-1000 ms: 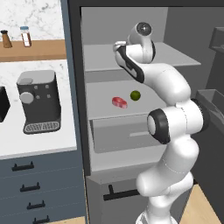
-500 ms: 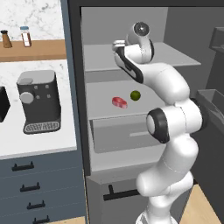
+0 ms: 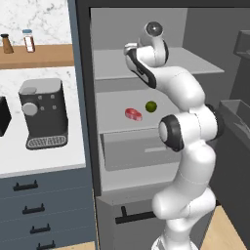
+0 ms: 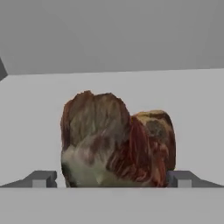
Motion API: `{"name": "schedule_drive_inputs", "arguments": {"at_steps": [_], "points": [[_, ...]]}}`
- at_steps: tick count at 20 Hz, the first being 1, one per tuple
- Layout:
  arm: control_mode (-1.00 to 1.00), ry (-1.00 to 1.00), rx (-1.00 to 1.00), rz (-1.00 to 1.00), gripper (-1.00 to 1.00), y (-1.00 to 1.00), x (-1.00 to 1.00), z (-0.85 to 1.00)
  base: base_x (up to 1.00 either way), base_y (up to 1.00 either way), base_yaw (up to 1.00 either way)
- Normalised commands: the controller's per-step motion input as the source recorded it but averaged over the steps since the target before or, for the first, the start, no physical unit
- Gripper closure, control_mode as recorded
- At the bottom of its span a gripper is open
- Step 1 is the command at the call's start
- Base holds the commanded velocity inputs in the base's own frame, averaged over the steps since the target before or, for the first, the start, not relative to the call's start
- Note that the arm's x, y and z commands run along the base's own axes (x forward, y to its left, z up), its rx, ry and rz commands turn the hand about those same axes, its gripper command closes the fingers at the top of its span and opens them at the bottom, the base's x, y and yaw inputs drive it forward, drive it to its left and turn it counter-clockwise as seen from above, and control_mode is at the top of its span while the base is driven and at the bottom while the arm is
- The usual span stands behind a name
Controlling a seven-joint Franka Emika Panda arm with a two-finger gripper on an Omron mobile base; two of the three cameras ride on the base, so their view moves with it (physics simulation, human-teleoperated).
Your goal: Place one lime and one steak in each tupperware on the nearby counter, to pack two identical lunches.
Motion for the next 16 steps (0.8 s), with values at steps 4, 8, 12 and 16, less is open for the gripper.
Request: {"name": "schedule_drive_inputs", "arguments": {"at_steps": [4,8,12,16], "points": [[-1.0,0.17,-0.03,0.0,1.0,0.0,0.05,-0.22,0.0,0.0,0.0],[-1.0,0.11,-0.01,0.0,1.0,0.0,0.01,-0.17,0.0,0.0,0.0],[-1.0,0.03,-0.01,0.0,1.0,0.0,0.0,-0.16,0.0,0.0,0.0],[-1.0,-0.26,-0.1,0.0,1.0,0.17,-0.26,-0.32,0.0,0.0,0.0]]}}
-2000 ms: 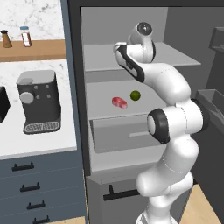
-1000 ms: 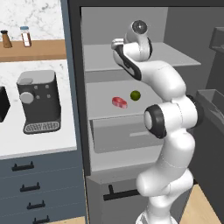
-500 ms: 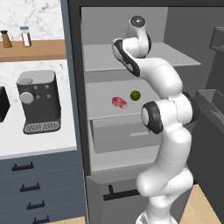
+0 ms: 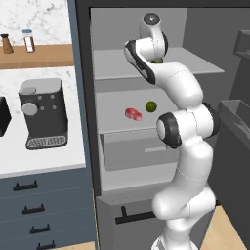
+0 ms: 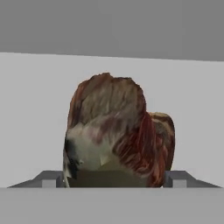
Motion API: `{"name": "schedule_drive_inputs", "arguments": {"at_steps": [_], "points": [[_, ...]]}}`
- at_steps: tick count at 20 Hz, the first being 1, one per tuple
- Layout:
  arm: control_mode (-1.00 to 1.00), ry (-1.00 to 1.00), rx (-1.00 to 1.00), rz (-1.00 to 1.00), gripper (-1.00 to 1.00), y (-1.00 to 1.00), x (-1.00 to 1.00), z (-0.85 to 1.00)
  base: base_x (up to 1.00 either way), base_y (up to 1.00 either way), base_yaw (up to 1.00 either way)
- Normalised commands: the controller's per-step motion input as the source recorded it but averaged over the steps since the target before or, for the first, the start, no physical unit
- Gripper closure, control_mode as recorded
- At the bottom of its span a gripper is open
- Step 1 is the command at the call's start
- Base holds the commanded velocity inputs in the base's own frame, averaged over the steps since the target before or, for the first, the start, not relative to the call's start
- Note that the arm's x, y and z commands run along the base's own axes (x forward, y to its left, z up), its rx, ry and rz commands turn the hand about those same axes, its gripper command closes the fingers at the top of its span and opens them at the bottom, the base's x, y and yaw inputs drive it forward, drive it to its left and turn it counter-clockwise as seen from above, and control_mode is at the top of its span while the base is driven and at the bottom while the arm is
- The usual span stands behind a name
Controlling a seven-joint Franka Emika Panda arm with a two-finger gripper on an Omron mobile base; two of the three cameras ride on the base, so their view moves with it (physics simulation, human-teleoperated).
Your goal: Place one lime and one steak in each tupperware on the nearby counter, to pack two identical lunches.
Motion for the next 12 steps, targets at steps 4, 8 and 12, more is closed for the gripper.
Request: {"name": "schedule_drive_inputs", "arguments": {"at_steps": [4,8,12], "points": [[-1.0,-0.23,-0.14,0.0,1.0,0.35,-0.49,-0.16,0.0,0.0,0.0],[-1.0,-0.03,-0.04,0.01,1.0,0.3,-0.51,0.04,0.0,0.0,0.0],[-1.0,0.0,0.0,0.03,1.0,0.18,-0.85,0.42,0.0,0.0,0.0]]}}
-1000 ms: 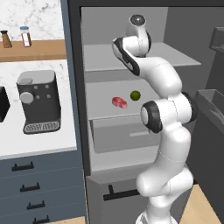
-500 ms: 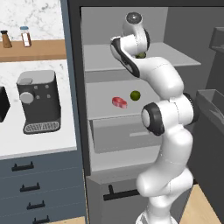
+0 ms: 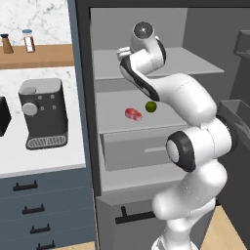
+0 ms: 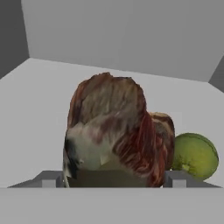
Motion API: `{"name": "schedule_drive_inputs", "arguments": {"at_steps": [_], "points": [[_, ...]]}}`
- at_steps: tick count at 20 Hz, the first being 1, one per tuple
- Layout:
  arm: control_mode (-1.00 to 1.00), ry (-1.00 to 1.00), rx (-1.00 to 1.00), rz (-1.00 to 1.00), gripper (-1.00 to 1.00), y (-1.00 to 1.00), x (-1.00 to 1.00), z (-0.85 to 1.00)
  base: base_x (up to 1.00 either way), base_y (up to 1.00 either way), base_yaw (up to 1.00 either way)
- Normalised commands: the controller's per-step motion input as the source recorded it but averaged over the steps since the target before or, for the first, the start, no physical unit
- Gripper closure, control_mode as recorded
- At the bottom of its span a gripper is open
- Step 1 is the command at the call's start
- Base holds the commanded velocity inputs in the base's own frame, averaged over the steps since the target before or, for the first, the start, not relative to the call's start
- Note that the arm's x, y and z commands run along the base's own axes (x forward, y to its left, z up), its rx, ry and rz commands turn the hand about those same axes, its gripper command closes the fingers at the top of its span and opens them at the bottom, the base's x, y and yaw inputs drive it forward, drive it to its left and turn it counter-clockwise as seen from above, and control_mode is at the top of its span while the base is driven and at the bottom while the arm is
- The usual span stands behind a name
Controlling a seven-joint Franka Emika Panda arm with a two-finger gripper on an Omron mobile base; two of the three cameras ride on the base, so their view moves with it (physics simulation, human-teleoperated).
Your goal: Place one lime and one steak in each tupperware on the nearby counter, to pack two identical lunches.
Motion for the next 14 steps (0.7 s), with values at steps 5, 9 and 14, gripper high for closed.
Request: {"name": "schedule_drive_inputs", "arguments": {"at_steps": [5,9,14], "points": [[-1.0,0.0,0.0,0.01,1.0,0.06,-1.0,0.16,0.0,0.0,0.0],[-1.0,-0.01,0.0,0.0,1.0,-0.11,-1.0,-0.06,0.0,0.0,0.0],[-1.0,-0.11,0.0,0.0,1.0,-0.54,-1.0,0.0,0.0,0.0,0.0]]}}
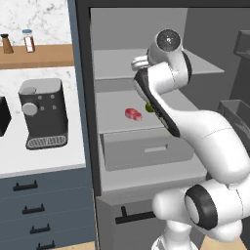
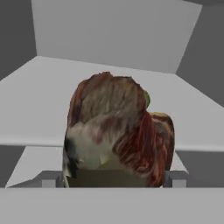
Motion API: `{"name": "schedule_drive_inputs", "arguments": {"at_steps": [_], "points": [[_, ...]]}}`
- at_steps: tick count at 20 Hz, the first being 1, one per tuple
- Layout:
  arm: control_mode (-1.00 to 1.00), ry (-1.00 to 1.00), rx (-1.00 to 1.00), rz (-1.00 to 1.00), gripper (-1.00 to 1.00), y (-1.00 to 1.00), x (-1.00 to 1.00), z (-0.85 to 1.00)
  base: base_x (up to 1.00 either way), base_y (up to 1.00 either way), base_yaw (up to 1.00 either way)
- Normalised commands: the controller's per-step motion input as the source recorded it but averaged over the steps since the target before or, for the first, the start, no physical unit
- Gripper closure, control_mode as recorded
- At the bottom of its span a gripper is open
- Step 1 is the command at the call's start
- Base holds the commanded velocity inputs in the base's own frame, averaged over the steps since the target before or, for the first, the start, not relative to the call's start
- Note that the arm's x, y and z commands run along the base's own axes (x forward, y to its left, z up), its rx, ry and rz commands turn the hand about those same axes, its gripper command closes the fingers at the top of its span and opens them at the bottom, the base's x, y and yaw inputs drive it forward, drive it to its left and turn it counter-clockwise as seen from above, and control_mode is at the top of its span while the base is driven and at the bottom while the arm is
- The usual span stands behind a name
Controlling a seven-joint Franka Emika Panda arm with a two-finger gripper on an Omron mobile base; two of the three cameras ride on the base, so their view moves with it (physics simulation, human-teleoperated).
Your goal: Place one lime and one steak in each tupperware on the nearby counter, to pack two identical lunches.
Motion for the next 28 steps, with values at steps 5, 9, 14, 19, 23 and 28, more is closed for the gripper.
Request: {"name": "schedule_drive_inputs", "arguments": {"at_steps": [5,9,14,19,23,28], "points": [[-1.0,-0.08,0.0,0.0,1.0,-0.47,-1.0,-0.01,0.0,0.0,0.0],[-1.0,-0.02,0.0,0.01,1.0,-0.21,-1.0,-0.19,0.0,0.0,0.0],[1.0,-0.01,0.0,0.03,1.0,0.0,-0.4,-0.13,-0.6,0.0,0.08],[1.0,0.0,0.0,0.0,1.0,0.0,0.0,0.0,-1.0,0.2,0.2],[1.0,0.0,0.0,0.0,1.0,0.0,0.0,0.0,-0.3,0.99,0.06],[1.0,0.0,0.0,0.0,1.0,0.0,0.0,0.0,0.03,1.0,0.0]]}}
